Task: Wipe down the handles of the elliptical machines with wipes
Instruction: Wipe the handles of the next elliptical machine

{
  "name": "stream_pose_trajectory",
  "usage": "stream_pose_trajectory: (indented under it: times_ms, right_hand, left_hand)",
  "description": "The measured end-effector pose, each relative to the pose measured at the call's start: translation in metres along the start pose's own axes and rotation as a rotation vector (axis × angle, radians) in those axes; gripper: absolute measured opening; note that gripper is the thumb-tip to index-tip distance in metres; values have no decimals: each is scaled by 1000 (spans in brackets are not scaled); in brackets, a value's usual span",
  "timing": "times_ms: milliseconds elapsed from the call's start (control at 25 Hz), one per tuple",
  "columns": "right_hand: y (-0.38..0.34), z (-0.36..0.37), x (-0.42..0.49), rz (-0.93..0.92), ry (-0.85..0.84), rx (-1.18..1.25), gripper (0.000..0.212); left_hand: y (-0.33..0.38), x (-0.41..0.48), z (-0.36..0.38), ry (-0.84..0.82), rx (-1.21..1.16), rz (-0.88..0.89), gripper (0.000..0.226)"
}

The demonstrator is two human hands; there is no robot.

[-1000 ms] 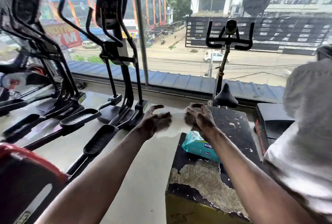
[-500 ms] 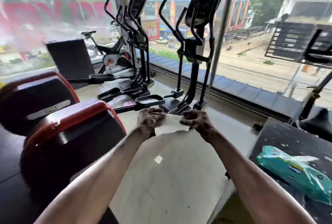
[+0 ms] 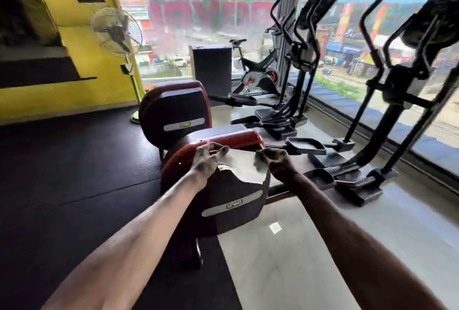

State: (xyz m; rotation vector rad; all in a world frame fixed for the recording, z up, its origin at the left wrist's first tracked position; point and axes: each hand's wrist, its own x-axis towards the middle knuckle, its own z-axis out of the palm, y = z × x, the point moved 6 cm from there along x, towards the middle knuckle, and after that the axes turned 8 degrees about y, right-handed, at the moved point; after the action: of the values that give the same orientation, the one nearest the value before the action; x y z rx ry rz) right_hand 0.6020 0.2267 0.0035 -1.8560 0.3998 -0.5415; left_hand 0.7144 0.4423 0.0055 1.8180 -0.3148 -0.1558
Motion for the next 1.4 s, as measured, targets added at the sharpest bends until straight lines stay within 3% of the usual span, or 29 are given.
stream_pose_trajectory:
  times_ms: [120, 440, 640, 840, 960, 1080, 1240, 1400]
  right_hand:
    - [-41, 95, 16, 17, -68, 14, 21]
    - [-64, 299, 142, 32, -117, 84, 28]
    - [-85, 399, 240, -38, -120, 90, 25]
    - [-129, 481, 326, -115, -288, 37, 18]
    - [-139, 521, 377, -23, -249, 94, 16]
    - [-133, 566, 430, 175, -176, 309, 42]
    - [-125, 622, 486, 337, -184, 425, 54]
    - [-127, 660, 551, 335, -65, 476, 62]
  left_hand:
    - [-15, 19, -75, 127, -64, -15, 20]
    - [-49, 123, -219, 191, -231, -141, 18]
    - [-63, 229, -275, 68, -81, -190, 13]
    - [-58, 353, -325, -67, 14, -127, 28]
    - [-69, 428, -357, -38, 4, -97, 13]
    - [-94, 512, -392, -55, -116, -130, 4]
    - [-129, 614, -425, -71, -238, -198, 12]
    - [-135, 709, -435, -37, -311, -217, 16]
